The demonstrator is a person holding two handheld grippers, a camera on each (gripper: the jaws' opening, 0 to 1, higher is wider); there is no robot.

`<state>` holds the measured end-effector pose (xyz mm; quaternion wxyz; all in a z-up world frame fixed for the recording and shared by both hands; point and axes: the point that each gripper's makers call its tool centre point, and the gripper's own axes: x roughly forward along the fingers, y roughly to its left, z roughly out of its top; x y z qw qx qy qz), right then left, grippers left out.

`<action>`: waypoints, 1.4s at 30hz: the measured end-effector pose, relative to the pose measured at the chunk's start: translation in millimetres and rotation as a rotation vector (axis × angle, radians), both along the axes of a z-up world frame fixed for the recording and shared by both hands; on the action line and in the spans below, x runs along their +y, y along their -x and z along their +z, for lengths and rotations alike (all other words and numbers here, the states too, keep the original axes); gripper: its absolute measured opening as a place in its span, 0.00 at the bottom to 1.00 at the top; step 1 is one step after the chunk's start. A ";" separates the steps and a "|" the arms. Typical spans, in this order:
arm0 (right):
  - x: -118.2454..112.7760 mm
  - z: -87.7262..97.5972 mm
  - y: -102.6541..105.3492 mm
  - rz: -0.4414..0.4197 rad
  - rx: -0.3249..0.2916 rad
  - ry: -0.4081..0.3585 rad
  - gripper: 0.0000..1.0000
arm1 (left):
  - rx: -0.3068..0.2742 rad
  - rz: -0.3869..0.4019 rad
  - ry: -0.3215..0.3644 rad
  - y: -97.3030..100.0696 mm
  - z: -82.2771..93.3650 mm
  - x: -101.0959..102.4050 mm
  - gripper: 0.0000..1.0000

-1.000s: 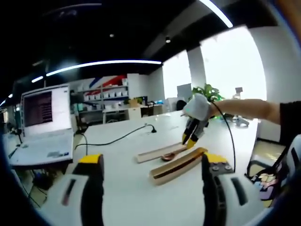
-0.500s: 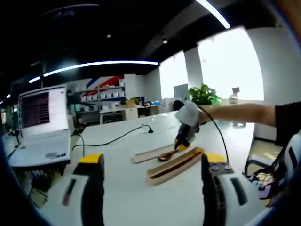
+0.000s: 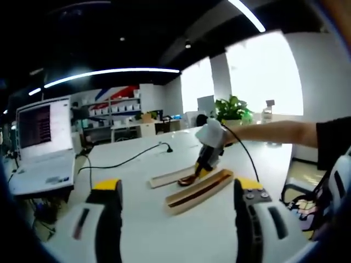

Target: Arrange the utensils inside the cutlery case until each visible utensil rests in its matching compartment.

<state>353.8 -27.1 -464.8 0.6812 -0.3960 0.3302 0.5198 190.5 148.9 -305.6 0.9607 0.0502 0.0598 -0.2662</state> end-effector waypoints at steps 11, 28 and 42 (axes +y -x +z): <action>13.5 4.4 9.7 -0.015 0.002 -0.129 0.05 | 0.011 0.003 -0.011 0.8 -3.2 0.3 0.87; 16.1 0.0 5.9 -0.005 -0.015 -0.095 0.04 | 0.022 0.001 -0.032 0.0 -6.0 1.7 0.86; 11.3 15.6 5.2 -0.005 -0.088 -0.077 0.02 | 0.026 0.020 -0.027 0.9 -6.2 7.2 0.85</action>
